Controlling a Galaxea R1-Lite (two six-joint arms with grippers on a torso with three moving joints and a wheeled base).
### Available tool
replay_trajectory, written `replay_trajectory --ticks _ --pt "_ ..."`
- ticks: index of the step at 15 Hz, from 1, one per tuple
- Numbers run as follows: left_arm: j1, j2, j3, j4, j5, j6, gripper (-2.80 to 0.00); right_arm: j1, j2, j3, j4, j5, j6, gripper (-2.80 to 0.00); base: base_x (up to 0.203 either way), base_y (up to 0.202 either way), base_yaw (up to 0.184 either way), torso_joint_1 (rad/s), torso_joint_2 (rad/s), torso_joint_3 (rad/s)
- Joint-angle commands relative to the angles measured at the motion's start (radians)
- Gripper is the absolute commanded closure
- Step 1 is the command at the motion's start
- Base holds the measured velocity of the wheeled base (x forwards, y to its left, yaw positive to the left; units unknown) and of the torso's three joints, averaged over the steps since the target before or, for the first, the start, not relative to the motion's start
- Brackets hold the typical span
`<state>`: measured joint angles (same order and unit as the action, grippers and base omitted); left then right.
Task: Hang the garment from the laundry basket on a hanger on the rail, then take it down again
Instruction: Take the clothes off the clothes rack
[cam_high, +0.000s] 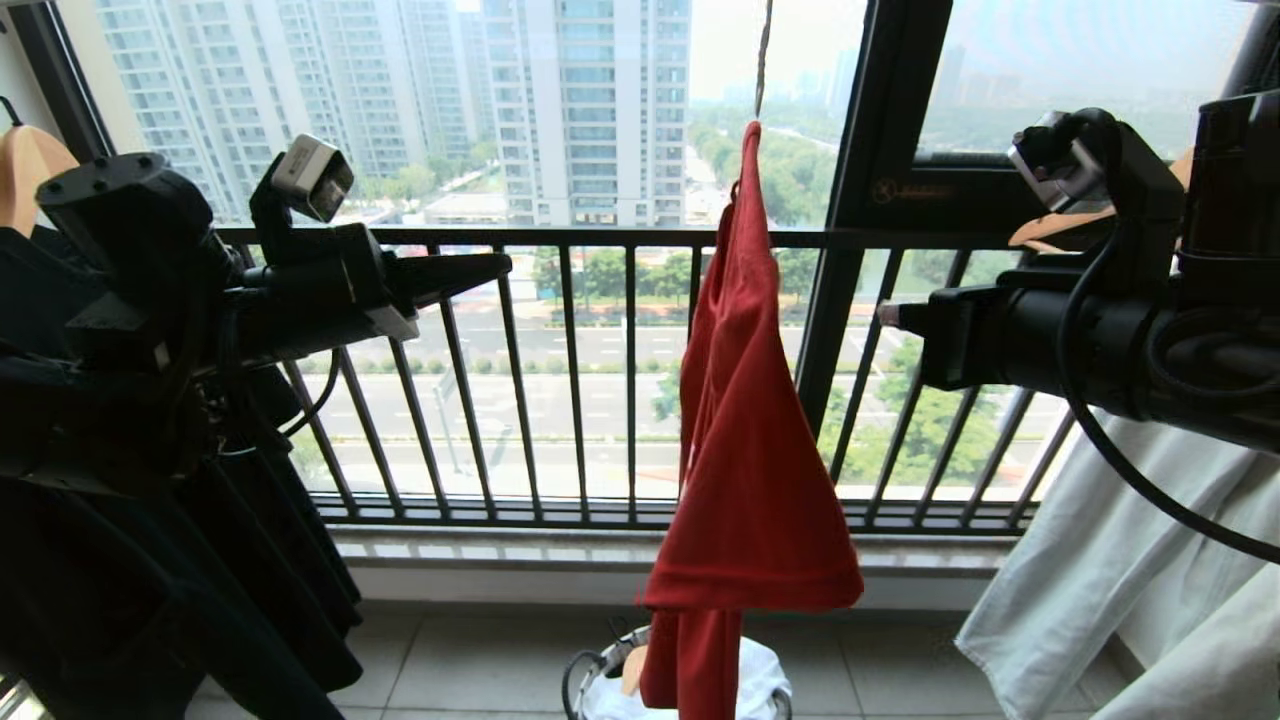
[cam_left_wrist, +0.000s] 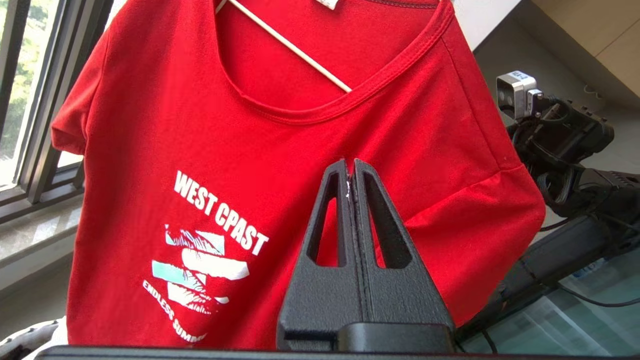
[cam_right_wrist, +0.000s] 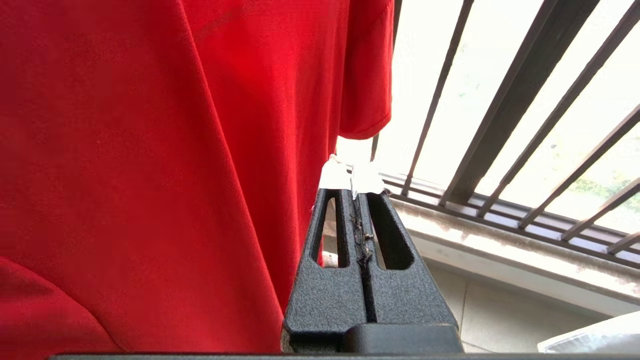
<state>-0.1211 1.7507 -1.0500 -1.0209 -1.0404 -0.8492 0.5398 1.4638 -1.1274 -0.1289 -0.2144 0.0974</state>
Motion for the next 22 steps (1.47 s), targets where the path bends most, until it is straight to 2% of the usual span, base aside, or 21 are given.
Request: replay_trajectory --ticks 1,2,3,4,5,6,9,11,13,17,19,21,22 --pt "0.000 -0.038 -0.017 0.062 -0.006 0.011 0.00 0.011 0.031 -0.021 -0.003 -0.010 0.001 0.00 0.000 0.000 0.000 0.000 0.00 0.000" --pt "-0.001 -0.043 -0.021 0.114 -0.002 0.065 0.00 0.018 0.034 -0.038 -0.003 -0.010 0.001 0.00 0.000 0.000 0.000 0.000 0.00 0.000" --pt "-0.014 -0.042 -0.009 0.160 0.029 0.177 0.00 0.029 0.037 -0.052 -0.003 -0.010 0.001 0.00 0.000 0.000 0.000 0.000 0.00 0.000" --pt "-0.054 -0.034 0.005 0.218 0.116 0.316 0.00 0.036 0.041 -0.066 -0.003 -0.011 0.001 0.00 0.000 0.000 0.000 0.000 0.00 0.000" --pt "-0.089 -0.035 0.009 0.304 0.241 0.413 0.00 0.040 0.045 -0.075 -0.002 -0.013 0.001 0.00 0.000 0.000 0.000 0.000 0.00 0.000" --pt "-0.111 -0.053 0.000 0.416 0.318 0.475 0.00 0.042 0.047 -0.077 -0.001 -0.014 0.001 0.00 0.000 0.000 0.000 0.000 0.00 0.000" --pt "-0.113 -0.080 -0.009 0.498 0.370 0.619 0.00 0.043 0.042 -0.059 0.017 -0.044 0.002 0.00 0.000 0.000 0.000 0.000 0.00 0.000" --pt "-0.109 -0.097 -0.050 0.620 0.425 0.665 0.00 0.050 -0.002 -0.048 0.103 -0.070 0.005 0.00 0.000 0.000 0.000 0.000 0.00 0.000" --pt "-0.109 -0.098 -0.099 0.755 0.490 0.753 0.00 0.067 -0.042 -0.048 0.174 -0.078 0.008 0.00 0.000 0.000 0.000 0.000 0.00 0.000" --pt "-0.110 -0.077 -0.102 0.757 0.488 0.756 0.00 0.066 -0.050 -0.045 0.178 -0.084 0.007 0.00 0.000 0.000 0.000 0.000 0.00 0.000" --pt "-0.137 -0.061 -0.105 0.756 0.489 0.741 0.00 0.066 -0.060 -0.046 0.178 -0.097 0.007 0.00 0.000 0.000 0.000 0.000 0.00 0.000" --pt "-0.188 -0.034 -0.114 0.754 0.495 0.698 0.00 0.063 -0.072 -0.045 0.179 -0.106 0.006 0.00 0.000 0.000 0.000 0.000 0.00 0.000" --pt "-0.210 -0.022 -0.125 0.754 0.496 0.653 0.00 0.057 -0.088 -0.043 0.183 -0.109 0.004 0.00 0.000 0.000 0.000 0.000 0.00 0.000"
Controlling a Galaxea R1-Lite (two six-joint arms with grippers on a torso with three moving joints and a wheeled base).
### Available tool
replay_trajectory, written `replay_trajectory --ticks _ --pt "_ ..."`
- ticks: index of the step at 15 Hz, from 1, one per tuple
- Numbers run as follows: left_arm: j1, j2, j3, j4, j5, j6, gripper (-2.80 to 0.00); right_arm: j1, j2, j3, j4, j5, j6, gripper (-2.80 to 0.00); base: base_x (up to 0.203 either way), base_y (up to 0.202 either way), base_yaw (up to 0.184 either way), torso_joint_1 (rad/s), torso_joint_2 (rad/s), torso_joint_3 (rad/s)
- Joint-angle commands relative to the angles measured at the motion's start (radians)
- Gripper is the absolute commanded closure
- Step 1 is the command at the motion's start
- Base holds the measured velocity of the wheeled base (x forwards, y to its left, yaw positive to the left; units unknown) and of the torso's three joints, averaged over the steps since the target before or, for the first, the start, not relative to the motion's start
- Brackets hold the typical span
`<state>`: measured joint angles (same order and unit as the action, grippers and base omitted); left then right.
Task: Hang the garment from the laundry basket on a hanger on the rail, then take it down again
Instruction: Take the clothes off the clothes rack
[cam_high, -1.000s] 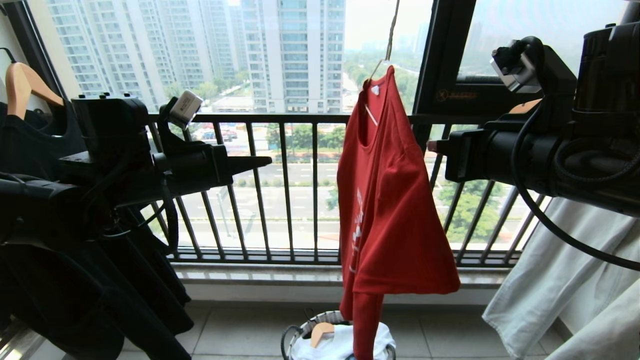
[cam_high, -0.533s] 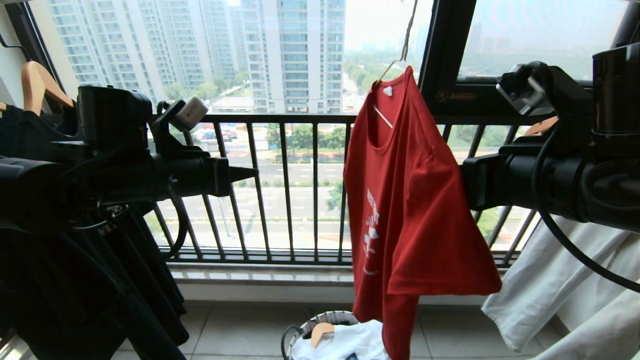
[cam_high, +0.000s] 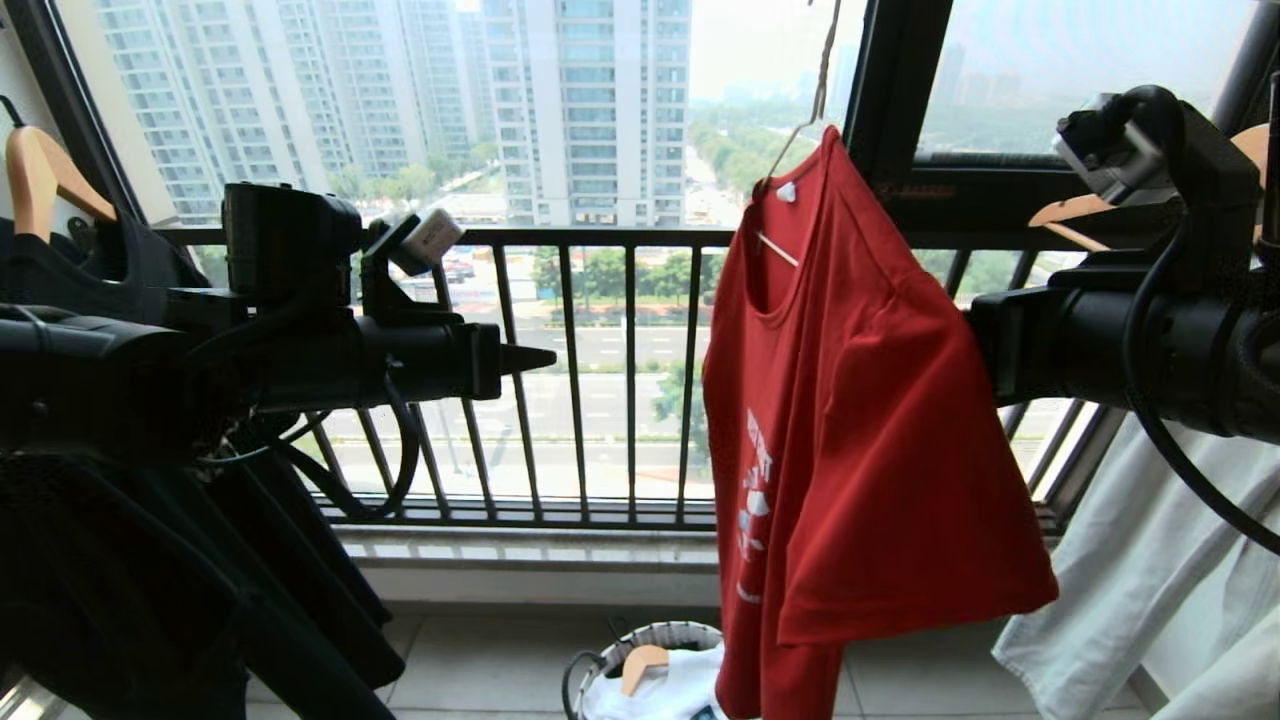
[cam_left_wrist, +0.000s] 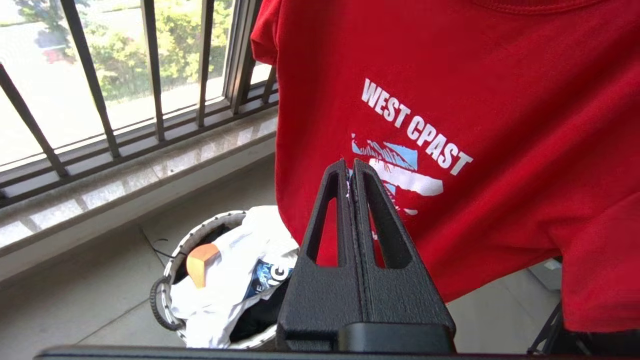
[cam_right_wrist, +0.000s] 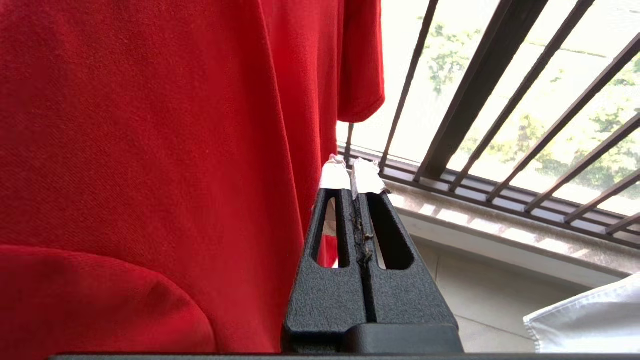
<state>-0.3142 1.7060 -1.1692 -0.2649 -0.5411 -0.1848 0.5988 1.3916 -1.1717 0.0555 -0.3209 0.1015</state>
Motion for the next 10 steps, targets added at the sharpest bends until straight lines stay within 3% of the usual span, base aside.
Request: replay_trajectory --ticks 1,6,10 --pt "-0.040 0.032 -0.016 -0.005 -0.003 -0.063 0.00 -0.009 -0.031 0.005 0.021 -0.003 0.000 0.00 0.000 0.000 0.000 0.000 0.00 0.000" --pt "-0.207 0.079 -0.021 -0.133 -0.005 -0.229 0.00 -0.016 -0.077 0.000 0.060 -0.005 -0.006 0.00 0.000 0.000 0.000 0.000 0.00 0.000" --pt "-0.307 0.141 -0.041 -0.281 -0.013 -0.314 0.00 -0.015 -0.163 0.000 0.118 -0.006 -0.021 0.00 0.000 0.000 0.000 0.000 0.00 0.000"
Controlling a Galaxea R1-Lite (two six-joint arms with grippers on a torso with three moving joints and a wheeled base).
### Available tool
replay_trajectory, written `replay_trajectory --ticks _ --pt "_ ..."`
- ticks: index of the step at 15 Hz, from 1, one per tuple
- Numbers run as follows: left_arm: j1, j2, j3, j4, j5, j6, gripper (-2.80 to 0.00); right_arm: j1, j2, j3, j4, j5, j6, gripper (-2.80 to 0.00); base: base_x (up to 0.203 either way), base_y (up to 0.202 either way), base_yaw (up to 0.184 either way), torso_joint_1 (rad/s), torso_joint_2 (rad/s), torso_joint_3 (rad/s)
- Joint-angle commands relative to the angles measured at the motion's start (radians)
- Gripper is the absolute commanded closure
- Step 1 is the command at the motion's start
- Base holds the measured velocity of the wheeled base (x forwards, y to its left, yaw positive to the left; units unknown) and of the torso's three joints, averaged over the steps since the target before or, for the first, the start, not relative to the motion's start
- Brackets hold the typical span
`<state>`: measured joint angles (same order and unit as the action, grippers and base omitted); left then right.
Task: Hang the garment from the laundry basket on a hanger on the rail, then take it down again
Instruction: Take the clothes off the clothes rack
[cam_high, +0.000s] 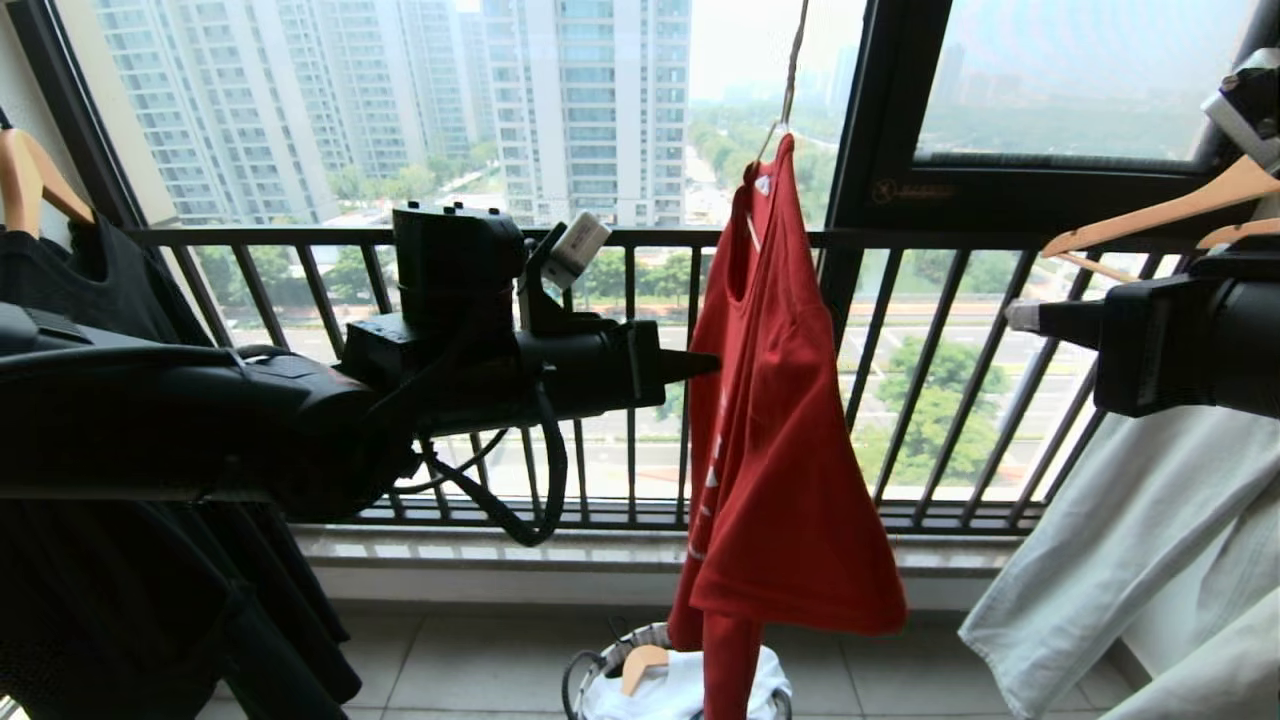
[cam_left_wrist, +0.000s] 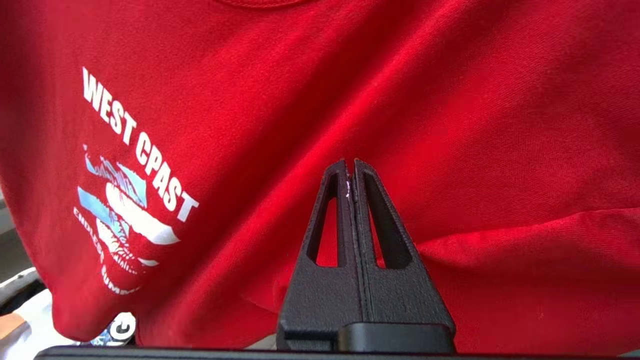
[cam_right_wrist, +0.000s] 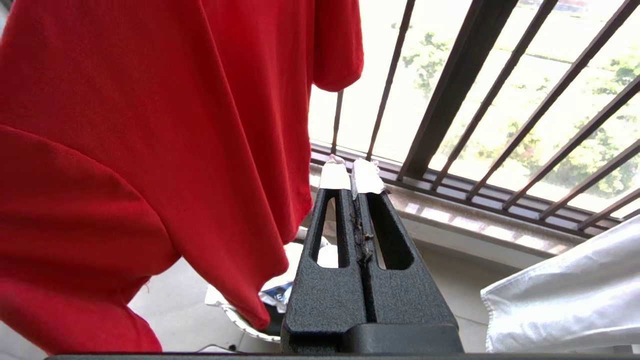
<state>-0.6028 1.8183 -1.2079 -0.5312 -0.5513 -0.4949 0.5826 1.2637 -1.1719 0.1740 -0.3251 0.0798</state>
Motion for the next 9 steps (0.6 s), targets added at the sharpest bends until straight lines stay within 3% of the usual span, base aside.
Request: replay_trajectory --ticks 1,9 --pt "-0.036 0.038 -0.001 -0.044 -0.004 -0.009 0.00 0.000 -0.047 -0.002 0.001 0.000 -0.006 0.00 0.000 0.000 0.000 0.000 0.00 0.000" --pt "-0.075 0.045 0.002 -0.058 -0.001 -0.007 0.00 0.034 -0.087 -0.008 0.030 0.034 -0.034 0.00 0.000 0.000 0.000 0.000 0.00 0.000"
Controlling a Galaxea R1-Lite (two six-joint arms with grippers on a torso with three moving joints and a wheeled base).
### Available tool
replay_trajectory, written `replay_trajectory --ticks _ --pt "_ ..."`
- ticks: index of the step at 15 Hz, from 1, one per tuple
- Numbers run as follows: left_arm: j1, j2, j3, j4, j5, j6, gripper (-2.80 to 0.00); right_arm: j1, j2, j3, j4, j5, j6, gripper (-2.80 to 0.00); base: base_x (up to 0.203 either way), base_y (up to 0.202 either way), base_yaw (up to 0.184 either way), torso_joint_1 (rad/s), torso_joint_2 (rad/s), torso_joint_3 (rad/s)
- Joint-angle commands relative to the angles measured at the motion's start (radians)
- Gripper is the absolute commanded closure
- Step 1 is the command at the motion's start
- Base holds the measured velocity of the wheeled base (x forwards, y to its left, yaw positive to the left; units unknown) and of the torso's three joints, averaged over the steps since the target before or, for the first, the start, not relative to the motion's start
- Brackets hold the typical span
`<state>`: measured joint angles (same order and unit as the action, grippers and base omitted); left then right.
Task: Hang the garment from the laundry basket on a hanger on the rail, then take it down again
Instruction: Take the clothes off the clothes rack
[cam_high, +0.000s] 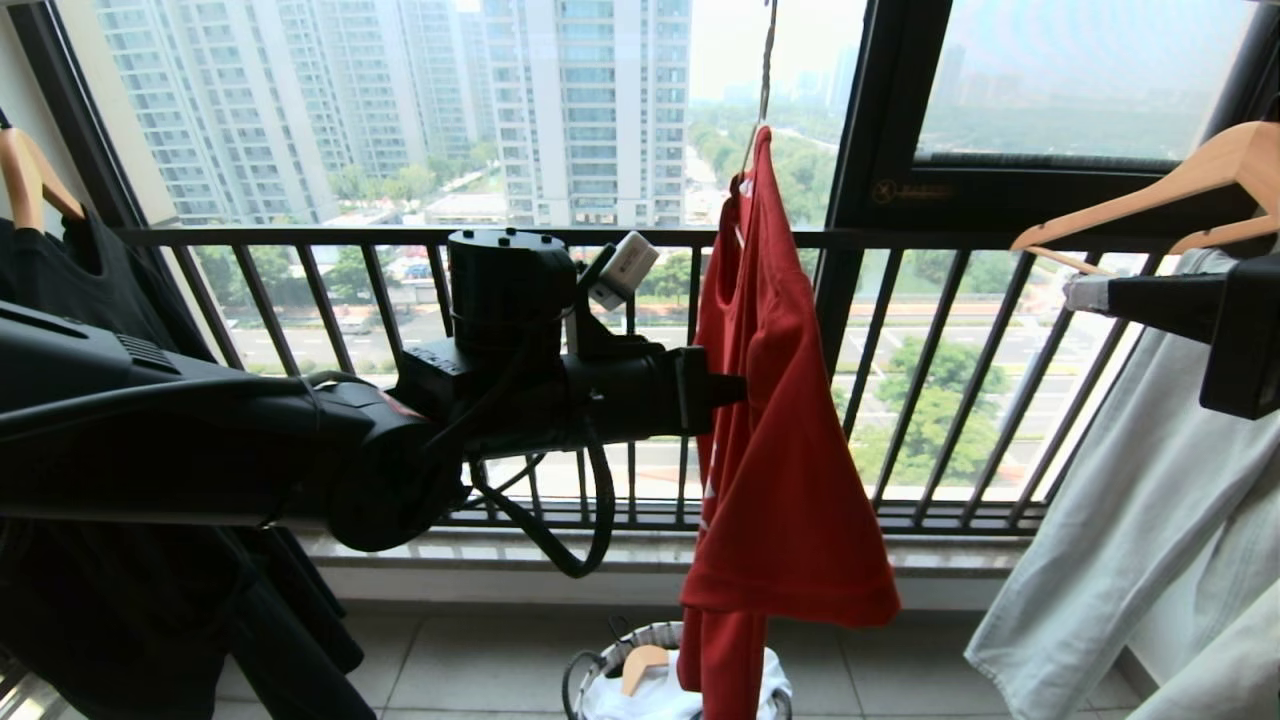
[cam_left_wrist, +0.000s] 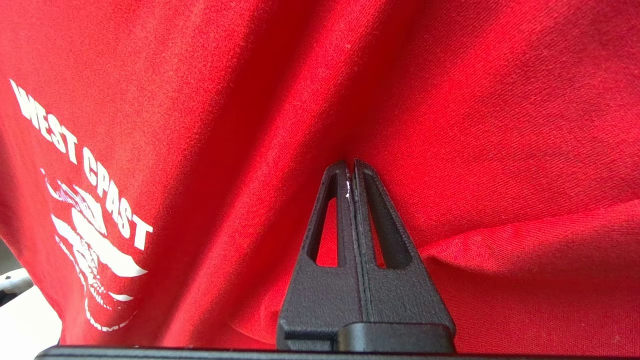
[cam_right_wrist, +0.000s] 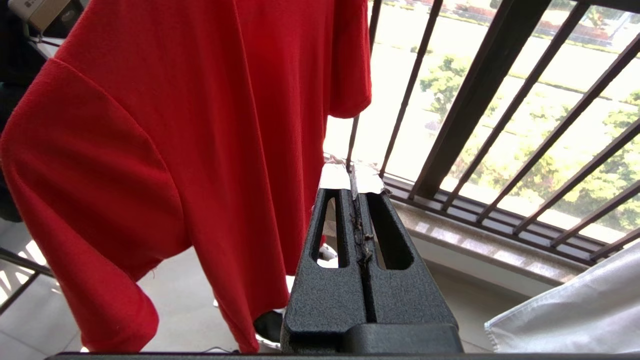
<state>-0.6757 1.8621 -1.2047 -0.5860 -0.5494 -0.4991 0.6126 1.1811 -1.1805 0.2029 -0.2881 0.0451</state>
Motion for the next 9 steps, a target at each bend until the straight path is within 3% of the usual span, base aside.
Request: replay_trajectory --ticks 1,5,6,9 --pt "-0.002 0.002 -0.001 -0.003 -0.001 -0.002 0.00 0.026 -0.013 0.001 0.003 0.002 -0.002 0.00 0.000 0.000 0.000 0.000 0.00 0.000" --pt "-0.002 0.004 -0.003 -0.005 0.000 -0.001 0.00 0.101 -0.032 0.023 0.027 0.004 -0.007 0.00 0.000 0.000 0.000 0.000 0.00 0.000" --pt "-0.002 0.006 -0.003 -0.005 0.001 -0.001 0.00 0.130 -0.046 0.029 0.058 0.007 -0.005 -2.80 0.000 0.000 0.000 0.000 0.00 0.000" --pt "-0.002 0.022 -0.001 -0.022 0.003 -0.001 0.00 0.191 -0.058 0.060 0.084 0.012 -0.004 -2.80 0.000 0.000 0.000 0.000 0.00 0.000"
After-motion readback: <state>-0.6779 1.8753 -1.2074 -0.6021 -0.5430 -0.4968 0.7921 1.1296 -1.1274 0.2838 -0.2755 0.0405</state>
